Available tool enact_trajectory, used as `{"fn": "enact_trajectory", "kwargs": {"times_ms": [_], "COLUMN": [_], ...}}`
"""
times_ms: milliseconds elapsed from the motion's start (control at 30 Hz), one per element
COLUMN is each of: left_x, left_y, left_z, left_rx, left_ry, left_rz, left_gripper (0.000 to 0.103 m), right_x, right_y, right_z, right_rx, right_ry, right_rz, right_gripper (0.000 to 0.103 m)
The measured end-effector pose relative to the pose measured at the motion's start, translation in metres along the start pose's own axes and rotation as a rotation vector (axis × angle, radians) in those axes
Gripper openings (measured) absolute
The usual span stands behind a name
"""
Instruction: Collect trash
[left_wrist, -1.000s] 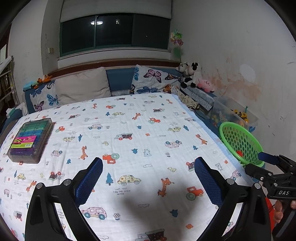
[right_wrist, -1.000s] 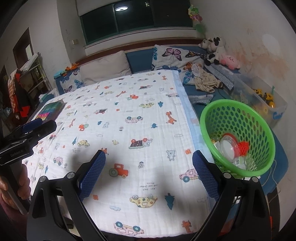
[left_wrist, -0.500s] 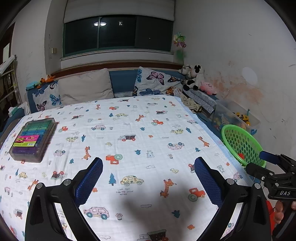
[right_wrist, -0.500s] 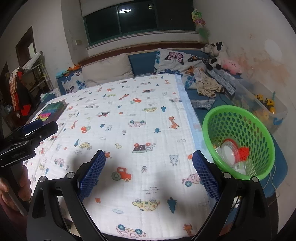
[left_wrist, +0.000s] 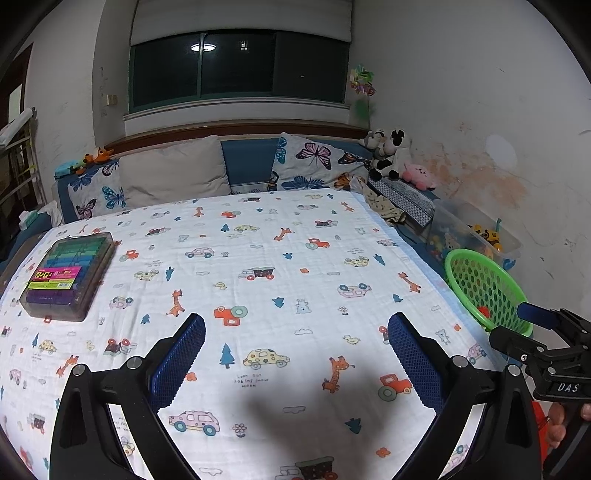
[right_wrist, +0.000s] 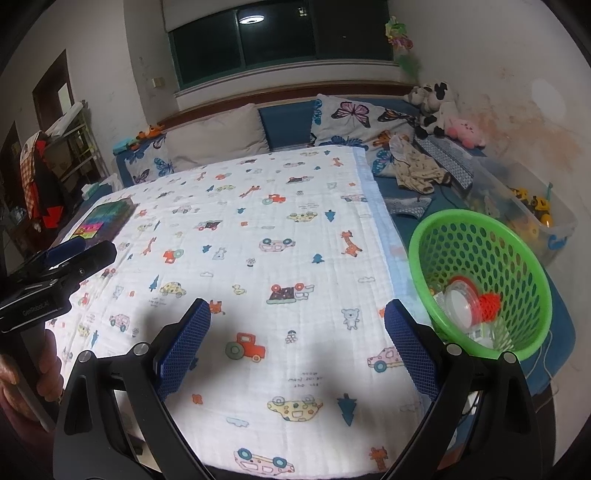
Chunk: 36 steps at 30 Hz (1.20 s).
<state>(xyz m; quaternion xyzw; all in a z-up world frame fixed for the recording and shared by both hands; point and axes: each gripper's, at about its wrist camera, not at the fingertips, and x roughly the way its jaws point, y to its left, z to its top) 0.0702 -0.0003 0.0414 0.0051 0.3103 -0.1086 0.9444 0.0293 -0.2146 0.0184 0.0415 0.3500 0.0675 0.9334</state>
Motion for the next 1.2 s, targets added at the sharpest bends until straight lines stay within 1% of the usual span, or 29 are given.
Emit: {"fn": "enact_trajectory", "kwargs": {"times_ms": [500,800,1200], "left_x": [0.001,0.001,-0.001], "left_y": [0.003,0.007,0.012], "left_z": [-0.001,-0.004,-0.005], "left_rx": [-0.002,-0.017,-0.016], "left_ry": [-0.001,0.002,-0.009], "left_rz": [0.016,0.006,0.044], "left_gripper": [0.096,0.096,0.096], "right_x": [0.002,0.003,0.006], "right_y": [0.002,0.001,0.003], "right_z": [0.001,0.001,-0.001], "right_rx": [-0.005,-0.005,-0.006], "right_ry": [0.004,0.004,0.01], "right_rz": [0.0,0.0,0.006], "right_gripper": [0.094,0.094,0.094]}}
